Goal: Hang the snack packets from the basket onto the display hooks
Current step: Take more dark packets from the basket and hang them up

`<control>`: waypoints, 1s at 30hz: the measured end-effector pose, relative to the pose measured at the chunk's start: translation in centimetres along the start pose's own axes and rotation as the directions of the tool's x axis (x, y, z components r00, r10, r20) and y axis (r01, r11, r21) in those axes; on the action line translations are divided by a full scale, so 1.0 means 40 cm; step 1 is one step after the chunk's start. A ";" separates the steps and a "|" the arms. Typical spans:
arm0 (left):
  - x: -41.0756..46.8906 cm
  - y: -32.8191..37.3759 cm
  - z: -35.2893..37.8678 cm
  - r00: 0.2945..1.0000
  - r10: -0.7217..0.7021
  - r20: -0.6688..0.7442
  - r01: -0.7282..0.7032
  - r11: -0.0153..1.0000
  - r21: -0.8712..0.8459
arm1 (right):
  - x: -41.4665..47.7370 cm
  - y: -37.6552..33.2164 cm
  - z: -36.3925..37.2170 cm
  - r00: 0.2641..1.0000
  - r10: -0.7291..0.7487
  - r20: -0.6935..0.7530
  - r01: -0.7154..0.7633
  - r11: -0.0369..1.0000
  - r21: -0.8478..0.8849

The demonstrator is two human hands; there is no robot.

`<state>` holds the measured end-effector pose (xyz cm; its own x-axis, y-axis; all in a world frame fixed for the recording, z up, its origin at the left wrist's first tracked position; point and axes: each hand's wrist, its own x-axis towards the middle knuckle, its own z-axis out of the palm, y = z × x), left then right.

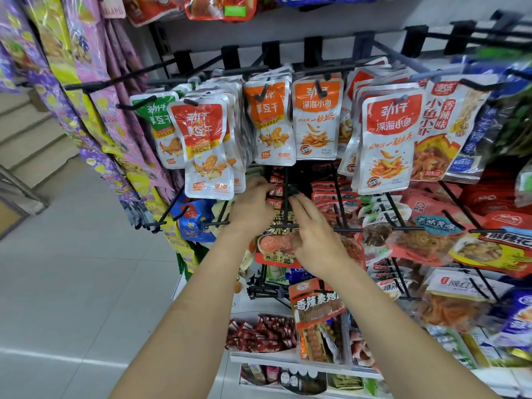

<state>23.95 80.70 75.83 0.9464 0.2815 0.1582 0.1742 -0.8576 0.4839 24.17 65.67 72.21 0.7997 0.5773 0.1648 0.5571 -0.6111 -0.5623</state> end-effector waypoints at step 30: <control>-0.218 -0.052 0.126 0.977 0.119 0.180 -0.157 0.963 0.218 | -0.403 -0.013 -0.005 0.858 0.505 -0.088 -0.270 0.591 0.760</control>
<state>16.71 77.84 69.10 0.9938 0.0958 0.0570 0.0785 -0.9642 0.2534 11.05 56.58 70.00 0.9877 0.1390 -0.0713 -0.0568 -0.1053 -0.9928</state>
